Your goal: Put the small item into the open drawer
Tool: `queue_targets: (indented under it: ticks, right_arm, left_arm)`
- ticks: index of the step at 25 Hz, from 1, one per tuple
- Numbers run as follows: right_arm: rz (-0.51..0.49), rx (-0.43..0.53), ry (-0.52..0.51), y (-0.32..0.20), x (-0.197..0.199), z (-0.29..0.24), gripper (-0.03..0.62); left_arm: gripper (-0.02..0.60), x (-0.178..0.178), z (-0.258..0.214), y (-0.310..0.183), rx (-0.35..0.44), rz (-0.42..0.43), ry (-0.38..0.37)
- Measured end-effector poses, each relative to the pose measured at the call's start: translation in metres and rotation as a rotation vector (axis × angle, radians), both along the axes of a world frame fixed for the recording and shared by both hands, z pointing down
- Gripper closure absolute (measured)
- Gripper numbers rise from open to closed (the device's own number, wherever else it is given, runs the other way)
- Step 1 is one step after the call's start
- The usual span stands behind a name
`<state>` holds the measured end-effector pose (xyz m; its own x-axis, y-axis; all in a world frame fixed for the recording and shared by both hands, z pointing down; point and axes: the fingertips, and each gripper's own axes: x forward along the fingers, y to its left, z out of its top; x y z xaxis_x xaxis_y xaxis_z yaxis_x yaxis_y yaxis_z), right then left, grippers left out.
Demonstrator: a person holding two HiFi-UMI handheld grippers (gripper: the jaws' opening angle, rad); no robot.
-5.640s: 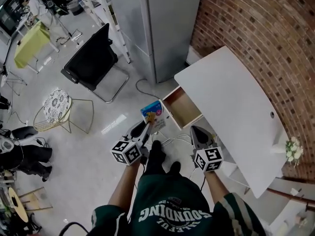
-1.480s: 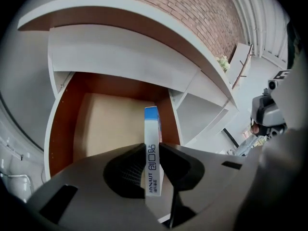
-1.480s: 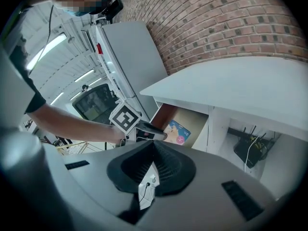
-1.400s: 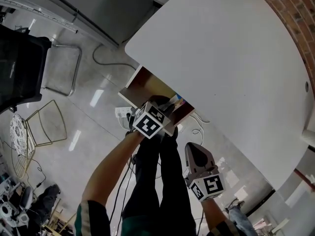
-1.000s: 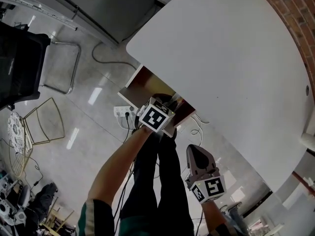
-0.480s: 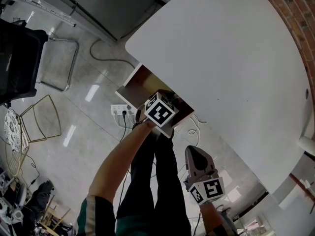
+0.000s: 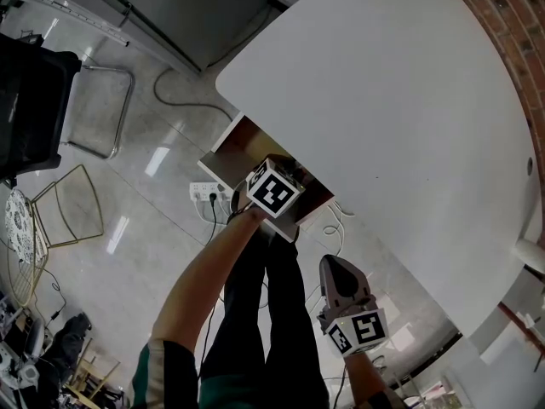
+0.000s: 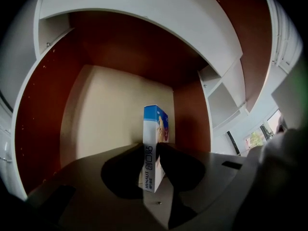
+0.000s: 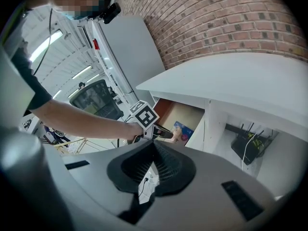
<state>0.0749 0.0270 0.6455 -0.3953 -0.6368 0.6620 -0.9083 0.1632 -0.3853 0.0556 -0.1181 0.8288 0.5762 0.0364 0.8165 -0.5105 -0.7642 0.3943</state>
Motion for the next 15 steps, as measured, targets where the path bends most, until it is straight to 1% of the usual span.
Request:
queue_targets:
  ticks: [5,12,15]
  right_arm:
    - [0.002,-0.001,-0.006,-0.003,0.0,-0.001,0.571]
    - [0.007,0.0,-0.006,-0.004,0.005,-0.002,0.571]
    - [0.009,-0.004,-0.005,-0.002,0.006,-0.002,0.571]
  left_arm:
    - [0.475,-0.002,0.004,-0.004,-0.025,-0.039,-0.026]
    - [0.471,-0.009,0.014,-0.011,-0.015,-0.046,-0.106]
    - [0.474,-0.013,0.017,-0.012,-0.013,-0.047,-0.121]
